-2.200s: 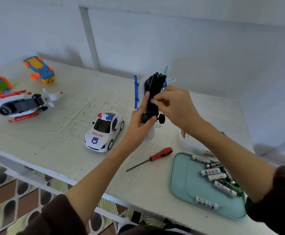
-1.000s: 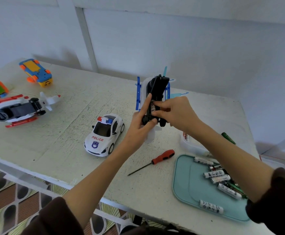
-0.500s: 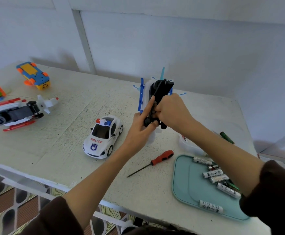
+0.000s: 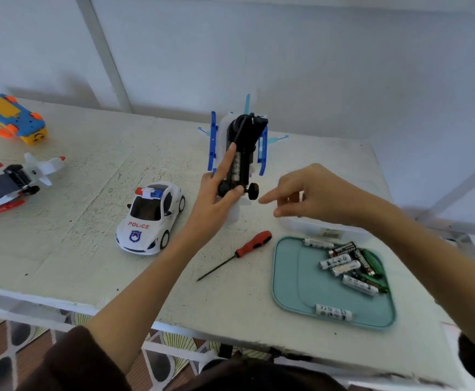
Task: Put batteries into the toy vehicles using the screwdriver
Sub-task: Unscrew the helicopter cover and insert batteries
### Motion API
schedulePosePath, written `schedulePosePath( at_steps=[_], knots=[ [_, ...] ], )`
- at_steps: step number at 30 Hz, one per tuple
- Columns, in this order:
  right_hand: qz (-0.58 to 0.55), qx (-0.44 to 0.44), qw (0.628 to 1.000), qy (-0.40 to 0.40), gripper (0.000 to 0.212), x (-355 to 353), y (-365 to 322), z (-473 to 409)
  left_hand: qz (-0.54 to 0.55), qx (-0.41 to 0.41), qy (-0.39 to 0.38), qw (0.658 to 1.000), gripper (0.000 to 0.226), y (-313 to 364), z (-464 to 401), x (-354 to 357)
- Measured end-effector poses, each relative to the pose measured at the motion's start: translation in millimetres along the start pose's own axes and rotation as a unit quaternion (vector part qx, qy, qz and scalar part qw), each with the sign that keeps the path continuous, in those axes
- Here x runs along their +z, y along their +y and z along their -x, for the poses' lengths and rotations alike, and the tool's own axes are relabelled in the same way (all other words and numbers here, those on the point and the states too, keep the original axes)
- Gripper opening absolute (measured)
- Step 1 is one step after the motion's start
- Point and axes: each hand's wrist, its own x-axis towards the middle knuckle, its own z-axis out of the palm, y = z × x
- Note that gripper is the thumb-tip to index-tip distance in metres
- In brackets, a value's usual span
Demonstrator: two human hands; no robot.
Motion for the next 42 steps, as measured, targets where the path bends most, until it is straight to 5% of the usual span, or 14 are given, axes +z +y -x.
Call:
schedulePosePath(
  at_steps=[4,7,19,27,31,33,42],
  knots=[
    [0.045,0.042,0.975,-0.212,0.029,19,16,40,0.028,0.034,-0.007,0.999,0.060,-1,-4,-1],
    [0.050,0.069,0.958,-0.274,0.036,32,23,60,0.027,0.036,-0.003,0.999,0.062,-9,-7,-4],
    [0.053,0.041,0.963,-0.259,0.028,51,23,86,0.022,0.023,0.005,0.999,0.063,-4,-4,-3],
    [-0.262,0.060,0.963,-0.033,0.019,6,9,40,0.019,0.026,0.005,0.999,0.063,-2,-2,-3],
    [-0.183,0.046,0.952,0.242,0.018,13,1,-9,0.014,0.028,0.011,0.999,0.063,-4,-3,-2],
    [-0.163,0.024,0.935,0.313,0.011,23,-1,-30,0.013,0.020,0.017,1.000,0.063,-5,-3,-1],
    [0.033,-0.081,0.929,0.359,0.004,37,11,-60,0.004,0.001,0.013,1.000,0.060,-3,-6,-1]
  ],
)
